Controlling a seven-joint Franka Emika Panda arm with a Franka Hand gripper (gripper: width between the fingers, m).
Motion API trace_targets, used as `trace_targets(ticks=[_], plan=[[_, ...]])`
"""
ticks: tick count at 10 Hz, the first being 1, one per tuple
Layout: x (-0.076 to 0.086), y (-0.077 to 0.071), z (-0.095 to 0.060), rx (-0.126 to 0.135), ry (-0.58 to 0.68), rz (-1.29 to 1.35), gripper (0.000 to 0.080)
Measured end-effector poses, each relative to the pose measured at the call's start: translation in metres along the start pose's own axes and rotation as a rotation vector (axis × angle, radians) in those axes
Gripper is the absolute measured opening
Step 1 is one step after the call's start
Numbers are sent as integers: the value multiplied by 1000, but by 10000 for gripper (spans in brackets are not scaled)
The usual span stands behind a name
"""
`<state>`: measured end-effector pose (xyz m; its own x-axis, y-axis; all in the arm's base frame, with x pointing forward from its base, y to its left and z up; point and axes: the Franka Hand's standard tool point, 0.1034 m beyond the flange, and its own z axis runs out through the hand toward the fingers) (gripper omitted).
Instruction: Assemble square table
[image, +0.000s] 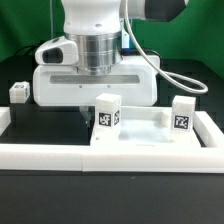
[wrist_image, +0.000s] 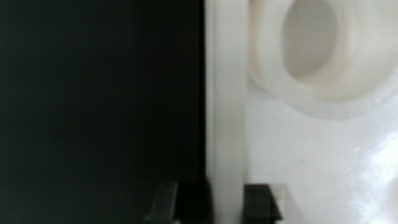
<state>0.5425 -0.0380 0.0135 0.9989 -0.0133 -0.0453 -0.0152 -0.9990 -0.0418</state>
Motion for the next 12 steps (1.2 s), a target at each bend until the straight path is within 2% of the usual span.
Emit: trace_targets(ticks=[1,2,7,9,10,12], plan=[[-5,0,-2,1,-3,-60,60],[-8,4,-2,-4,-5,-234,60],[-8,17,-2,-40,-17,-564,60],[11,10,-3,-97,-30,-903,60],[24,6,-5,-116,-38,-1065,60],[24,12,-5,-128,-51,-1164,60]])
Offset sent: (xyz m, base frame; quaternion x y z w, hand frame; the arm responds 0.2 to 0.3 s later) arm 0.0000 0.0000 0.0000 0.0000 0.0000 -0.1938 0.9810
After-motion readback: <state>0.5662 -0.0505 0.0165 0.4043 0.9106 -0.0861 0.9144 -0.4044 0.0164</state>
